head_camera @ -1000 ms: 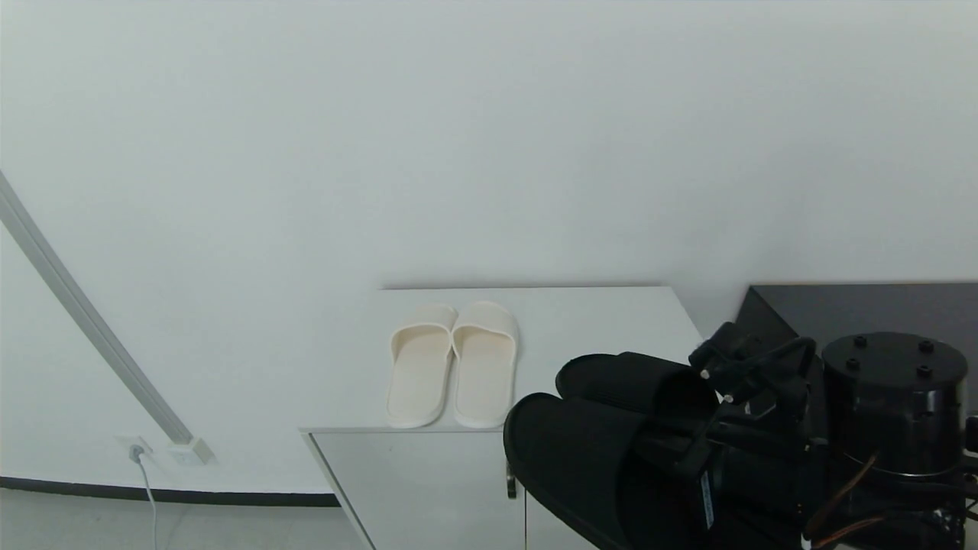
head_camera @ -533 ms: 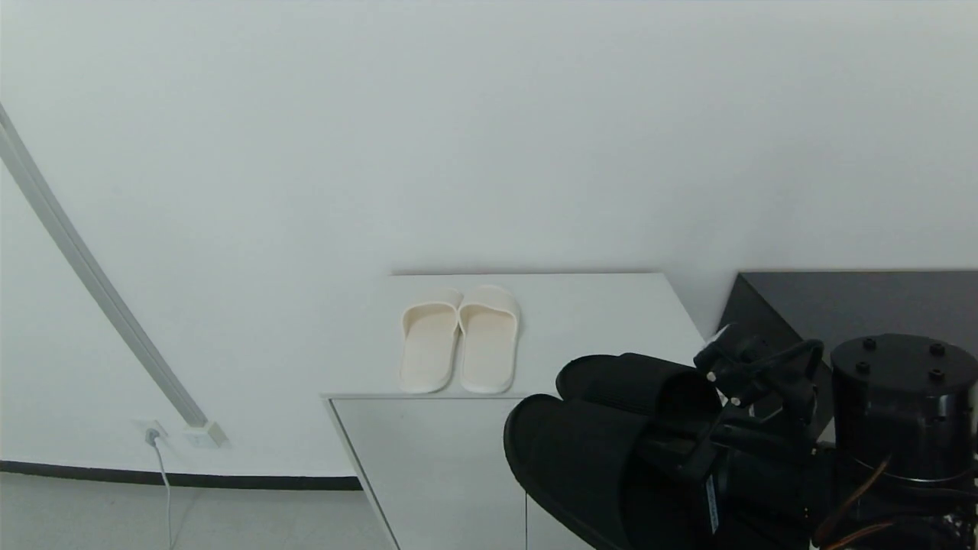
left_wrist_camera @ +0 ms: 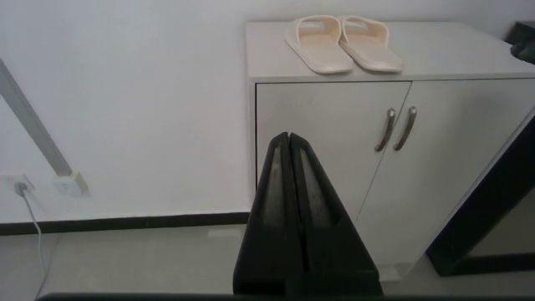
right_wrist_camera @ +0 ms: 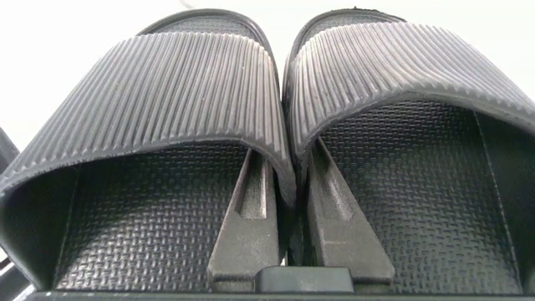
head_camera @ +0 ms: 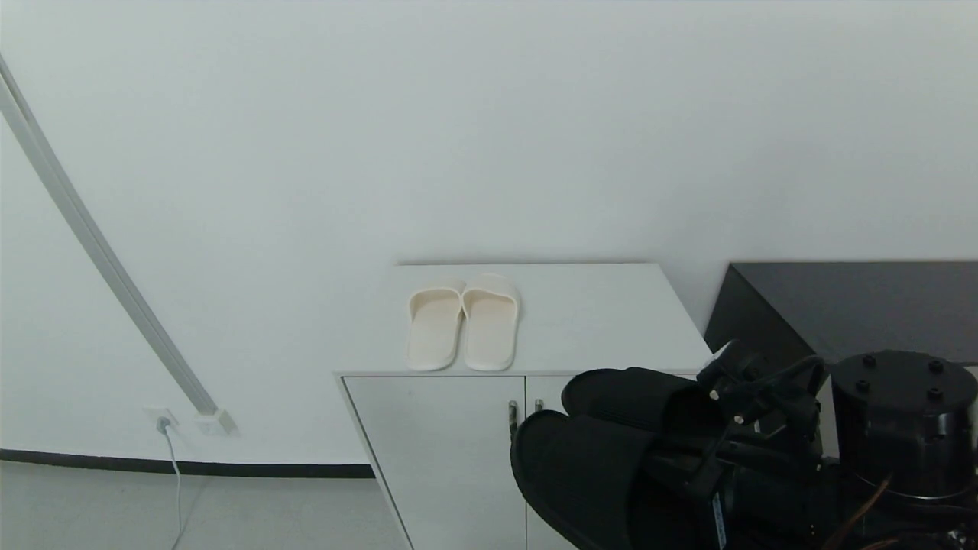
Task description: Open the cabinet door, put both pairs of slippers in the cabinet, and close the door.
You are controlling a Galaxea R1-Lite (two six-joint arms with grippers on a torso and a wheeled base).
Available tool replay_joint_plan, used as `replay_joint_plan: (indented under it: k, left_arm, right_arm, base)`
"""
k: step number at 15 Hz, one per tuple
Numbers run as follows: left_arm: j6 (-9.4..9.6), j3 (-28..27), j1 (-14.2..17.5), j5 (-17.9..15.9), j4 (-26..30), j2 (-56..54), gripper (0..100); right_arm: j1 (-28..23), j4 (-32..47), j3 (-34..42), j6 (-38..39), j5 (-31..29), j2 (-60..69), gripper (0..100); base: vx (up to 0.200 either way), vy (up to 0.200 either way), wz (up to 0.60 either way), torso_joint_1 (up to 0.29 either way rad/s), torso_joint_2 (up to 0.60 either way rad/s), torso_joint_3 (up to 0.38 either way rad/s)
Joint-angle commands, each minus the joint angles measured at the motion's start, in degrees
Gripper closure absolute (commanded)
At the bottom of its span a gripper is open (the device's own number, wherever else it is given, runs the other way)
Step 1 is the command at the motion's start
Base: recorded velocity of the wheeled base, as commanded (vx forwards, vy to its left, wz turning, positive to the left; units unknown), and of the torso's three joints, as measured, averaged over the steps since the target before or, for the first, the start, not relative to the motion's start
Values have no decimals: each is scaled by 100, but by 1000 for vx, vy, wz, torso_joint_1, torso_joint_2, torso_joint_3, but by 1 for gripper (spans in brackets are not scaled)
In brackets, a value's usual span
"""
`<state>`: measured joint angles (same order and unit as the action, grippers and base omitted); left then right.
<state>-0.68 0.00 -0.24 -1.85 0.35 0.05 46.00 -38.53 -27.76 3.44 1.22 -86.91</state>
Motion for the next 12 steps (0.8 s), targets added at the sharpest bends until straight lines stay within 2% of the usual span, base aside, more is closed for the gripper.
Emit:
replay_joint_plan:
  k: [1, 12]
  left_arm:
    - [-2, 0, -2, 1, 9, 4, 100]
    - [-2, 0, -2, 1, 0, 4, 100]
  right_arm:
    - [15, -5, 42, -1, 1, 42, 100]
    - [147, -84, 139, -36, -25, 139, 100]
  base:
    - [0, 0, 0, 0, 0, 0]
    - [0, 0, 0, -154, 353, 196]
